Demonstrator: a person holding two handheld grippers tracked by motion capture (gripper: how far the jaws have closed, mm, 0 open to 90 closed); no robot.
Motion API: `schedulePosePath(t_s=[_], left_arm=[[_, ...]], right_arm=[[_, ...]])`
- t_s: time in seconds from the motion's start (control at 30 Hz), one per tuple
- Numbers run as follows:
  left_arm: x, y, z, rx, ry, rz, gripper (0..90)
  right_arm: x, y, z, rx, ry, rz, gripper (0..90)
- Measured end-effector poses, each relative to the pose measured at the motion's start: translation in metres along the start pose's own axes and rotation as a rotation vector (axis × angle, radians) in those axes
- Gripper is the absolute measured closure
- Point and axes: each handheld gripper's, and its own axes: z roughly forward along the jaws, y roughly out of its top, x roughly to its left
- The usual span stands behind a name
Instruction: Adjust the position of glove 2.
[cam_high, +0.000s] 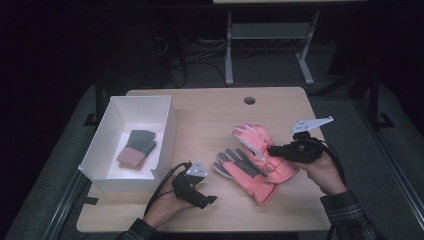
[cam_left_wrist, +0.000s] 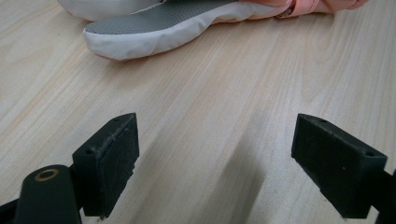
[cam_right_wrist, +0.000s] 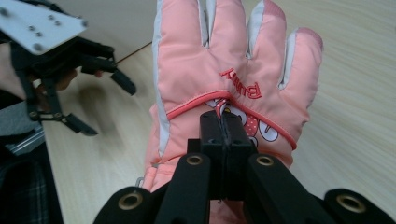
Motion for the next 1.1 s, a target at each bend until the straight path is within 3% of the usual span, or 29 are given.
schedulePosePath(t_s=[0.5, 0.8, 1.1], left_arm=[[-0.001, 0.000, 0.001, 0.004, -0.002, 0.009, 14.7], [-0.001, 0.000, 0.002, 0.012, -0.001, 0.018, 14.7], [-0.002, 0.001, 0.002, 0.001, -0.001, 0.007, 14.7]], right_arm=[[0.021, 0.002, 0.032, 0.070, 0.068, -0.051, 89.7], [0.022, 0.000, 0.049, 0.114, 0.069, -0.060, 89.7], [0.026, -0.006, 0.067, 0.187, 0.029, -0.074, 89.6]])
